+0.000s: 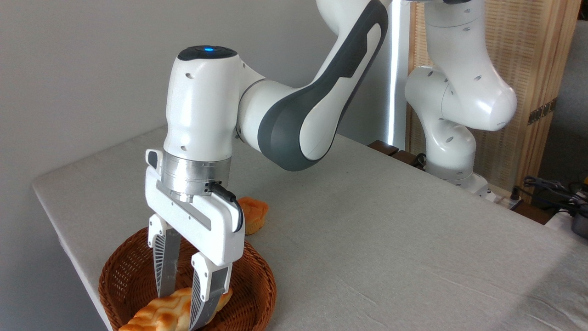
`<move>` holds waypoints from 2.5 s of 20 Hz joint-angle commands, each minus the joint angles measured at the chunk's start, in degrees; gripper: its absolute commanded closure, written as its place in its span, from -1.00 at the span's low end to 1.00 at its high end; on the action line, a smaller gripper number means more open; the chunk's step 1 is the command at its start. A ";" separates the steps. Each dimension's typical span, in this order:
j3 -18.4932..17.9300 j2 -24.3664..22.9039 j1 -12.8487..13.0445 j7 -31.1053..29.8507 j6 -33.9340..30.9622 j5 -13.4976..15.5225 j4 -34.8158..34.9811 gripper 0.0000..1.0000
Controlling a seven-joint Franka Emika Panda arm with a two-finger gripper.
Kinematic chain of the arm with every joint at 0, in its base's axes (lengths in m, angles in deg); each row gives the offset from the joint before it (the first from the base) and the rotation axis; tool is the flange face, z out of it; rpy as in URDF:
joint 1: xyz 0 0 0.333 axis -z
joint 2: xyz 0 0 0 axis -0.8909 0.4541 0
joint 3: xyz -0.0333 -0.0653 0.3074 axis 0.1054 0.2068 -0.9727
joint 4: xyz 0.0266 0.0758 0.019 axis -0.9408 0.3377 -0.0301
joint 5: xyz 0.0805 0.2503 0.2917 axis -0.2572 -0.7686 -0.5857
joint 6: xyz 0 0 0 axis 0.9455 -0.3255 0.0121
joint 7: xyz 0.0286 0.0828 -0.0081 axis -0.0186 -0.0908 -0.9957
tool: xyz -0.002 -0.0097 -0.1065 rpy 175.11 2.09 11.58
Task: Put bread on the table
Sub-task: 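Lower the open gripper down over the braided bread in the basket, then close the gripper on the braided bread roll, then lift the braided bread out of the basket and carry it beside the bun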
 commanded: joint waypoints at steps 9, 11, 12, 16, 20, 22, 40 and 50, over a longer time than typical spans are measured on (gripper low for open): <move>0.57 1.53 -0.05 1.11 1.26 2.53 -0.11 -1.00; 1.19 1.97 -0.05 1.20 1.26 2.53 -0.11 -1.00; 1.28 2.15 -0.05 1.20 1.26 2.53 -0.11 -1.00; 1.28 2.42 -0.05 1.55 1.52 2.45 -0.11 -1.00; 1.28 2.42 -0.05 2.25 1.96 2.36 -0.11 -0.47; 1.19 2.33 -0.05 3.39 1.96 2.62 -0.20 0.07; 1.37 -1.88 -0.05 5.51 1.61 4.20 -0.20 0.17; 0.57 -12.95 0.04 5.69 -14.01 8.60 1.64 0.11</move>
